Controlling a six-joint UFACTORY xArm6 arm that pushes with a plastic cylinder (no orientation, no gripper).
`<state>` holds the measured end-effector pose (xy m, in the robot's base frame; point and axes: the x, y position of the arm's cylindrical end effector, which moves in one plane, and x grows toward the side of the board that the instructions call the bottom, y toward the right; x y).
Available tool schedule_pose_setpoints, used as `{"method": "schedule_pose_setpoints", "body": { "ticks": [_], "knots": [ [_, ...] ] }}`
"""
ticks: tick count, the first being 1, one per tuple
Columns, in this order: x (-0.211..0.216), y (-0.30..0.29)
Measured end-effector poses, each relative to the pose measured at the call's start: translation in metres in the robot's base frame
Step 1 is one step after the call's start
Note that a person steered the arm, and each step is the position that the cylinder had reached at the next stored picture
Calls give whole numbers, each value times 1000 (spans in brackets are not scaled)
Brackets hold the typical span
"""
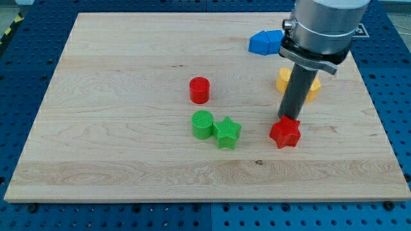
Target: Move the arm towards the red star
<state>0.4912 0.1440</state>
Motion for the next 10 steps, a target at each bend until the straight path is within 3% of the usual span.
{"method": "schedule_pose_setpoints", "body": {
  "ticks": [5, 10],
  "knots": [
    [96, 82],
    [58, 58]
  ]
}}
